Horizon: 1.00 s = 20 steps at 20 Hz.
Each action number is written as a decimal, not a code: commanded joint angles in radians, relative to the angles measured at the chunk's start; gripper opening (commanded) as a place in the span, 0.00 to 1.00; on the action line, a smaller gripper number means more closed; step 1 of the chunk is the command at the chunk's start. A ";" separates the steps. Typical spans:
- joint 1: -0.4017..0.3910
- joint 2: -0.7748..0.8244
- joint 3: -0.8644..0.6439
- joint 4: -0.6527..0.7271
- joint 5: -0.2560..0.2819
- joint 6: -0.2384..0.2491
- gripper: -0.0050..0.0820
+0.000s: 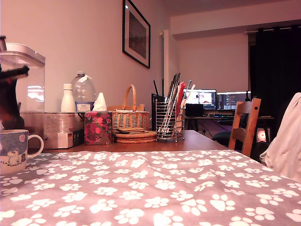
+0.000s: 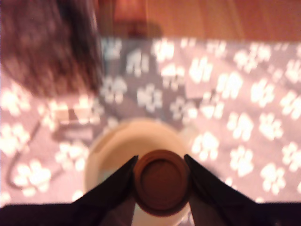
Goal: Pick up the coffee capsules on the table and drop them inside the coffee cup
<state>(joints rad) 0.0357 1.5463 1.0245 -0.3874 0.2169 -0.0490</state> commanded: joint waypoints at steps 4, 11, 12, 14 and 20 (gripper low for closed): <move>0.002 0.050 0.008 -0.021 -0.018 -0.004 0.33; 0.002 0.050 0.008 -0.013 -0.018 -0.004 0.33; 0.002 0.050 0.008 -0.008 -0.018 -0.004 0.33; 0.002 0.050 0.008 -0.005 -0.018 -0.003 0.33; 0.002 0.050 0.009 0.012 -0.042 0.005 0.58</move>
<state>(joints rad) 0.0353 1.5921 1.0248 -0.3862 0.1772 -0.0486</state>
